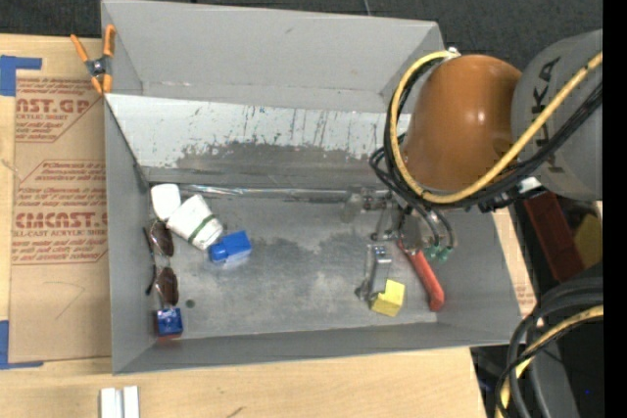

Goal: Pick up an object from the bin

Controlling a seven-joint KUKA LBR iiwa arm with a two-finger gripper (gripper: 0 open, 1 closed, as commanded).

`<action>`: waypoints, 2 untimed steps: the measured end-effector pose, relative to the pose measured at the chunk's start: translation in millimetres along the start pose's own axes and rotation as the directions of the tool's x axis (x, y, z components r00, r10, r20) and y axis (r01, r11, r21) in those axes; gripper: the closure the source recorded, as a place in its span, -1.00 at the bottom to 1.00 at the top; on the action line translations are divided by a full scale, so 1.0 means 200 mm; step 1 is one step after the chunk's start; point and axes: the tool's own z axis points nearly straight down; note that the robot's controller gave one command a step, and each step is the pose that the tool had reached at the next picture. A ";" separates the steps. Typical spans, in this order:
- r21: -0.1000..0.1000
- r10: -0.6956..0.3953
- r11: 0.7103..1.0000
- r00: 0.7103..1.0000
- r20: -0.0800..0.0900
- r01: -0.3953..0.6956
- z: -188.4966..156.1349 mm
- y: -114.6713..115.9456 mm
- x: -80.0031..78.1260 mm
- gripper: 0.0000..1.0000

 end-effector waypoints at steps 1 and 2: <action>0.000 0.000 1.000 1.000 0.008 0.000 -0.02 0.00 -0.01 -1.00; 0.001 -0.050 0.999 0.999 0.014 0.050 0.15 0.03 0.00 -1.00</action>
Offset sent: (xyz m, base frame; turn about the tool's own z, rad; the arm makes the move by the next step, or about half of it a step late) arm -0.0151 0.0294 -0.1359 -0.2003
